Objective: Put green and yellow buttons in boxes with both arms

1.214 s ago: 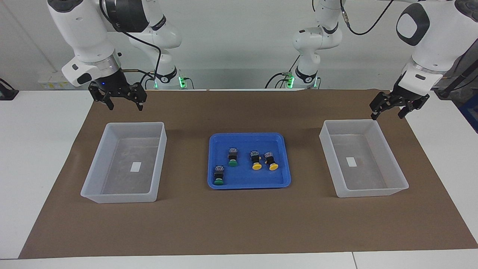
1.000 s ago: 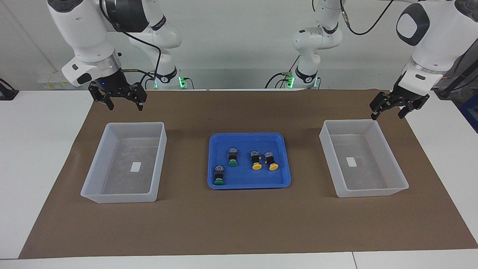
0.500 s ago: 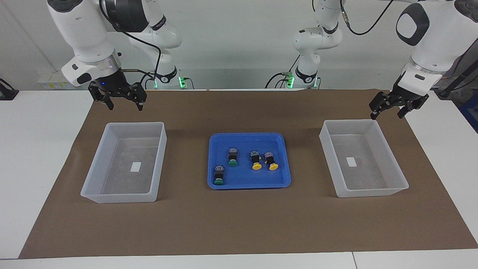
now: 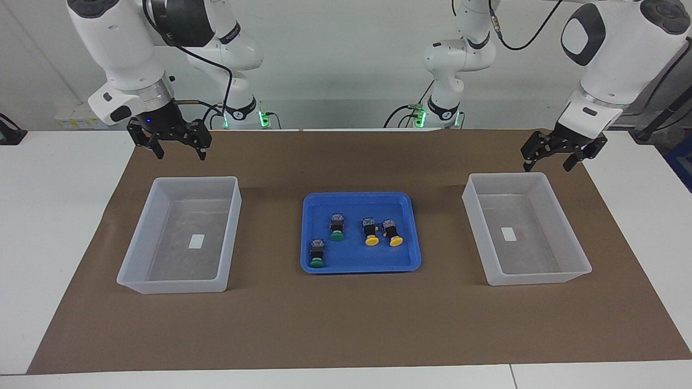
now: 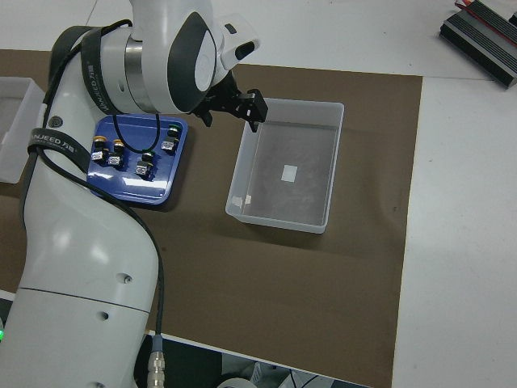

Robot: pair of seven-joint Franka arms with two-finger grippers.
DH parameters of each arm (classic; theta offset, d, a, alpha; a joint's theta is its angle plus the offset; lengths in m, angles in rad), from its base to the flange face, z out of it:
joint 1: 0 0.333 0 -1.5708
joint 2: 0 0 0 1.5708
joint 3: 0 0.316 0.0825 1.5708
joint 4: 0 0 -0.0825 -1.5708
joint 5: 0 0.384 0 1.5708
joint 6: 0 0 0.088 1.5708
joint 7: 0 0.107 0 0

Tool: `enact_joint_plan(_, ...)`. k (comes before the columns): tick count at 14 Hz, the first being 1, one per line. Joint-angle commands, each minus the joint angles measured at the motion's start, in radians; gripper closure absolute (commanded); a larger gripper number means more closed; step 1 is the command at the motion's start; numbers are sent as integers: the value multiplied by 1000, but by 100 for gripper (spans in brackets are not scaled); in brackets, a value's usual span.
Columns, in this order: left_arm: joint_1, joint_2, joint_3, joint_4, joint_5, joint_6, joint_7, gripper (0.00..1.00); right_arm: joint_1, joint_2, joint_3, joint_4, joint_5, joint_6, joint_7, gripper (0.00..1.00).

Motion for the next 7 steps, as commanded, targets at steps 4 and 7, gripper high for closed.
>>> enact_joint_plan(4, -28, -33, 10, -39, 5, -25, -17, 0, 22, -24, 6, -60, 28, 98, -14, 0)
enact_joint_plan(7, -28, -77, 12, -121, 5, -13, -34, 0, 91, -15, 6, -108, 27, 188, 75, 0)
